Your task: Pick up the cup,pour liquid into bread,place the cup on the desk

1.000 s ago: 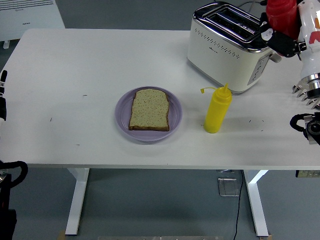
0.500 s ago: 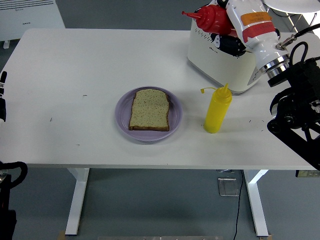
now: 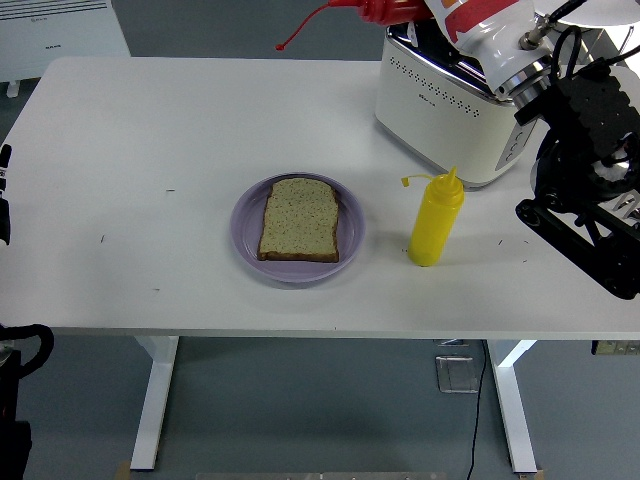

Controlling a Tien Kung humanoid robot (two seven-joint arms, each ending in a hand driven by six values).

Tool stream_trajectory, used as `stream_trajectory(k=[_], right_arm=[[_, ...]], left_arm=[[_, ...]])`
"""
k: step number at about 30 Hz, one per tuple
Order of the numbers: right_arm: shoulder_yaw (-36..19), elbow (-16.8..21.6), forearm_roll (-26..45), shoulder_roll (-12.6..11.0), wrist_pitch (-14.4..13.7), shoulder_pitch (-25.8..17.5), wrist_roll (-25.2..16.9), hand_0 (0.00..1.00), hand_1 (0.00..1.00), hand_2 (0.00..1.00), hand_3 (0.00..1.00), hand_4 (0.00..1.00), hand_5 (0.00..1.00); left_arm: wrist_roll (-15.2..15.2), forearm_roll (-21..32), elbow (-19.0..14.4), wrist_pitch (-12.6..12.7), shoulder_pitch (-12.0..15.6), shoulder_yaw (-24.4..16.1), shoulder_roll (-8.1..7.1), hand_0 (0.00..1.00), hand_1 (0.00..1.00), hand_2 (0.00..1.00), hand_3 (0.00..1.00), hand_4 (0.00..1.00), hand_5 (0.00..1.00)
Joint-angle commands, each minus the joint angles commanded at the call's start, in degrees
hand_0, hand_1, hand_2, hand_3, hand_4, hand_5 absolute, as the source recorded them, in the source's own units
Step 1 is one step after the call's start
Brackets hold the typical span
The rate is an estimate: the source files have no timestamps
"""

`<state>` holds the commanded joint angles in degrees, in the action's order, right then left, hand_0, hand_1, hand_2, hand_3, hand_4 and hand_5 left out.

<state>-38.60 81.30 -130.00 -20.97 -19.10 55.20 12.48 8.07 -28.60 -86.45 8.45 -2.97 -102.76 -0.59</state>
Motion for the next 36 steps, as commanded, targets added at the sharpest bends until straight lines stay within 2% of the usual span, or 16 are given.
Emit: stream_trajectory(k=[2, 5, 14, 17, 21, 24, 28, 33, 36], right_arm=[[2.3, -1.1, 0.0, 0.0, 0.8, 0.2, -0.1, 0.171, 0.255, 0.377, 0.532, 0.455, 0.062], [3.0, -2.0, 0.0, 0.2, 1.1, 0.0, -0.3, 0.185, 0.261, 0.378, 0.532, 0.454, 0.065], [-3.4, -0.8, 0.0, -0.3, -2.7, 0.3, 0.1, 0.190, 0.263, 0.379, 0.532, 0.450, 0.067], [-2.6, -0.4, 0.0, -0.8, -3.8, 0.4, -0.3, 0.192, 0.263, 0.378, 0.531, 0.451, 0.067], [5.2, -2.7, 0.0, -1.8, -0.3, 1.7, -1.7, 0.192, 0.263, 0.378, 0.531, 0.451, 0.067], [9.2, -3.7, 0.0, -1.8, 0.5, 1.8, -2.0, 0.196, 0.266, 0.379, 0.530, 0.439, 0.079], [8.0, -3.6, 0.0, -2.3, 0.4, 2.4, -2.0, 0.196, 0.266, 0.379, 0.530, 0.439, 0.079], [4.2, -1.2, 0.0, -3.1, 0.1, 3.4, -1.2, 0.206, 0.268, 0.381, 0.529, 0.433, 0.075], [5.0, -0.9, 0.0, -2.9, 0.1, 4.2, -0.9, 0.215, 0.271, 0.380, 0.528, 0.421, 0.067]], left_arm=[[0.0, 0.0, 0.0, 0.0, 0.0, 0.0, 0.04, 0.806, 0.775, 0.788, 0.756, 0.466, 0.998], [0.0, 0.0, 0.0, 0.0, 0.0, 0.2, 0.08, 0.806, 0.776, 0.787, 0.756, 0.466, 0.998], [0.0, 0.0, 0.0, 0.0, 0.3, 0.2, -0.09, 0.806, 0.775, 0.786, 0.756, 0.466, 0.998], [0.0, 0.0, 0.0, 0.0, 0.3, 0.2, -0.08, 0.806, 0.775, 0.787, 0.756, 0.465, 0.998], [0.0, 0.0, 0.0, 0.0, 0.2, 0.1, -0.07, 0.806, 0.775, 0.787, 0.756, 0.465, 0.998], [0.0, 0.0, 0.0, 0.0, 0.1, 0.3, -0.01, 0.806, 0.774, 0.786, 0.755, 0.466, 0.998], [0.0, 0.0, 0.0, 0.0, 0.2, 0.0, -0.07, 0.806, 0.774, 0.786, 0.755, 0.466, 0.998], [0.0, 0.0, -0.1, 0.0, 0.1, -0.2, -0.16, 0.806, 0.775, 0.786, 0.755, 0.467, 0.998], [0.0, 0.0, 0.0, 0.0, 0.1, -0.2, -0.16, 0.805, 0.774, 0.786, 0.754, 0.468, 0.998]])
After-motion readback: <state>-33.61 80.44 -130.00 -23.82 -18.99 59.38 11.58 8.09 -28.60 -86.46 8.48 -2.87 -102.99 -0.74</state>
